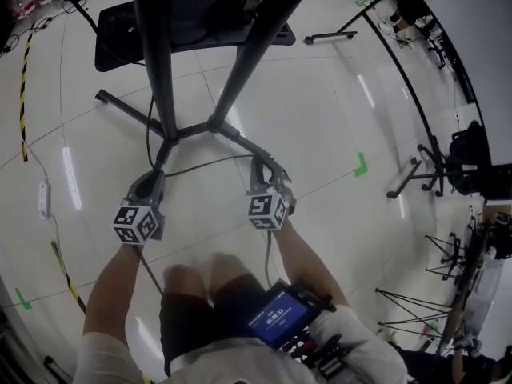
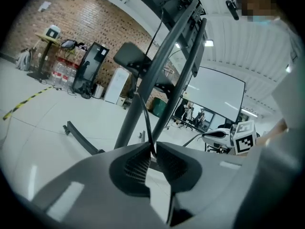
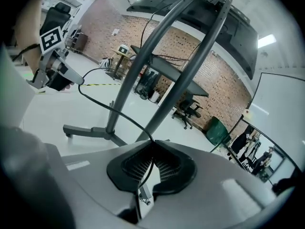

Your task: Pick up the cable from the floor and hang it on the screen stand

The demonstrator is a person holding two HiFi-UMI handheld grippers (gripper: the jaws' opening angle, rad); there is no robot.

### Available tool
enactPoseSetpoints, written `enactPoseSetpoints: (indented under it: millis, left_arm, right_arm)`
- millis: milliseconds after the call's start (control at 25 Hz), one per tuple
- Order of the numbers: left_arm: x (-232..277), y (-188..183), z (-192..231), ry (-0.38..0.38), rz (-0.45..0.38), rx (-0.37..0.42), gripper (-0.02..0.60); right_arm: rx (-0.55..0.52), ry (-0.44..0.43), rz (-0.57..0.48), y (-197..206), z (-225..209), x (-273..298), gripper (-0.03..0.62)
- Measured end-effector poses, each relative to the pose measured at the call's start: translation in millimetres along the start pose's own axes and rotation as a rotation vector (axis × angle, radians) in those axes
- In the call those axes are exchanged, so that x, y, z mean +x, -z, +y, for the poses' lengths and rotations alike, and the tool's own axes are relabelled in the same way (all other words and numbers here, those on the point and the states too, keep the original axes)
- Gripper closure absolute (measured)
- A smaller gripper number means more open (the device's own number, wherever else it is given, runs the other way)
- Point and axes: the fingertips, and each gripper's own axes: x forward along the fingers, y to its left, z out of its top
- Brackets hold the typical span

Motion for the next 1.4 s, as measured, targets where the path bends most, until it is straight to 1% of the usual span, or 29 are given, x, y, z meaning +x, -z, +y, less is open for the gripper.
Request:
enactPoseSetpoints:
  millis: [280,440,640,840,1000,1200,1400]
  left_arm:
    - [-66,-114,-65,-0.028,-0.031,0.047,0.546]
    - [-100,-190,-100,-0.04,-0.072,0.063,0.546]
    - [-147,-287,-153,-0.035,-0.136,0.086,0.548]
    - [-189,-394,-206,-0.016,-0.234,0.127,0.548]
    - [-210,-477,-238,0.001,-0.329,0.156,0.548]
    - [-231,-570,-279,0.032,-0.449,0.21,0.548]
    - [-256,-658,-322,0.064,-0.577,0.252,0.552]
  right_arm:
    - [0.021,-0.006,-0.028,-95,-57,-78,0.565]
    - [0.031,0.007,-0.069,-161,-97,-117,0.565]
    - [0.026,0.04,-0.134,-247,-156,-167,0.566]
    - [0.011,0.092,-0.223,-338,-220,-220,0.565]
    - [-0.013,0.147,-0.31,-404,-270,-254,0.566]
    - [-0.016,0.212,-0.407,-475,-328,-292,0.566]
    - [-0.05,0.285,-0.511,-542,-385,-335,0.566]
